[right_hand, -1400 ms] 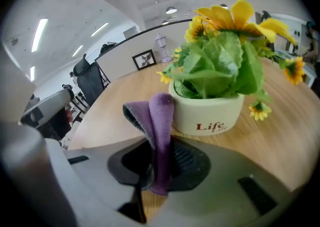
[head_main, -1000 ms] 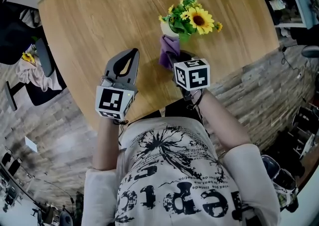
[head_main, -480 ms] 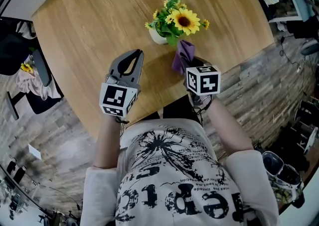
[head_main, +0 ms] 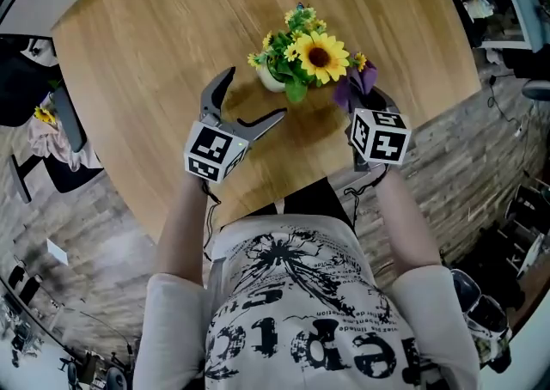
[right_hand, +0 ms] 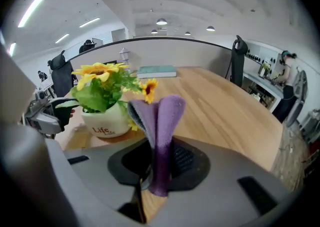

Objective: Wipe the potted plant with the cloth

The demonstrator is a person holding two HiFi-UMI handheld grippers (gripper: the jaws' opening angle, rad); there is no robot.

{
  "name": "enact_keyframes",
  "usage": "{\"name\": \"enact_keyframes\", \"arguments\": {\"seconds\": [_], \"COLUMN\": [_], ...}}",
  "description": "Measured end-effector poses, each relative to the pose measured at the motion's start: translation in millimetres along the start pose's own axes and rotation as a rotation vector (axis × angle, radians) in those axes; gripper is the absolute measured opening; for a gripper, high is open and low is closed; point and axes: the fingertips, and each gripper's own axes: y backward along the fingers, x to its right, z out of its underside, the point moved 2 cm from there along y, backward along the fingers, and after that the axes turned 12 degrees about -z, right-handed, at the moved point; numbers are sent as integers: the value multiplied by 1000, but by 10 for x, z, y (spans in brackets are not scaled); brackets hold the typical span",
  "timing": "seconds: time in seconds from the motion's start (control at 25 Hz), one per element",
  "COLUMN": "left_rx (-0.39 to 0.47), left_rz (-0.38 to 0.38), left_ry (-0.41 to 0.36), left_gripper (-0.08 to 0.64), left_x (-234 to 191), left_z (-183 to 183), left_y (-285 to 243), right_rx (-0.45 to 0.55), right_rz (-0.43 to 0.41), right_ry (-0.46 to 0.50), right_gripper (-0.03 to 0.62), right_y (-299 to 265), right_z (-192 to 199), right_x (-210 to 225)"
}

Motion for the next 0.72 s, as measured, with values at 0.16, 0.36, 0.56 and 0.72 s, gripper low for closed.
{"name": "enact_keyframes", "arguments": {"seconds": [0.16, 0.36, 0.56, 0.72], "left_rx": [-10, -24, -55, -85], "left_rz": [-6, 8, 49, 86], "left_ry": [-37, -54, -135, -191], "left_gripper": [589, 589, 590, 591], "left_x": [-28, 9, 90, 137], "left_z": [-23, -47, -46, 18], "left_y": [-257, -533, -739, -831], "right_rx": [15, 17, 16, 2], "right_rz": [12, 7, -23, -40], "right_ry": [26, 116, 166, 180], "right_gripper": [78, 78, 77, 78], "right_y": [-92, -219, -375, -450], "right_z": [-177, -379, -537, -587], "right_x": [185, 318, 382, 415]}}
